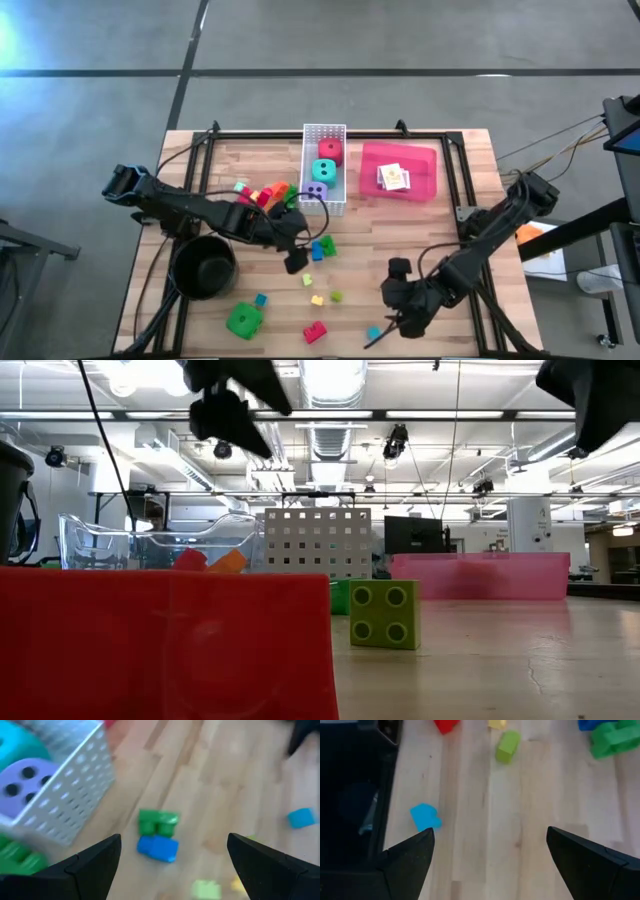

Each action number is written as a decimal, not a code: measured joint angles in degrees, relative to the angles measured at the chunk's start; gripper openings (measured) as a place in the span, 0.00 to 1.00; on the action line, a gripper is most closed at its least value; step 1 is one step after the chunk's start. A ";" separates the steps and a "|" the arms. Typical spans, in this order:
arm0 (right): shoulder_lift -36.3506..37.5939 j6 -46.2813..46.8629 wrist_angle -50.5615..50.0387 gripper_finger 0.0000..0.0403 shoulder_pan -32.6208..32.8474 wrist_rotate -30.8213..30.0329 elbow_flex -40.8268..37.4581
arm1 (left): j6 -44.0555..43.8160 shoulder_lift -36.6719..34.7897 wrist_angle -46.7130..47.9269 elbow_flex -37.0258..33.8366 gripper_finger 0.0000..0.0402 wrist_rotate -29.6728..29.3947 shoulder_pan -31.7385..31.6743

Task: Pick & Place Toys
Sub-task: Put the light blue game piece into the transparent bin

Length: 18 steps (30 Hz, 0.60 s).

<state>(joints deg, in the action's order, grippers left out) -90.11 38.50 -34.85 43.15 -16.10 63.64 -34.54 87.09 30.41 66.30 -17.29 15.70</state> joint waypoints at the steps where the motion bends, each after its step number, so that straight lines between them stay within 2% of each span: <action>1: 0.00 -0.31 1.71 0.93 0.12 0.06 -0.90 | 0.00 0.00 -1.41 0.00 0.91 0.91 -0.02; 4: 0.00 -2.42 6.17 0.93 0.20 1.59 -3.14 | 4.63 0.08 -5.66 0.00 0.91 2.46 0.04; 9: 0.00 -5.25 11.52 0.93 0.85 1.85 -6.03 | 14.73 0.09 -6.01 0.00 0.91 2.54 1.88; 18: 0.00 -6.92 20.85 0.93 1.27 1.55 -9.61 | 15.93 0.11 -6.21 0.00 0.91 2.33 3.10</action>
<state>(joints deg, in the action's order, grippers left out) -90.11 31.58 -13.99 44.42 -14.55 54.03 -18.61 87.20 24.21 66.30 -14.96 18.81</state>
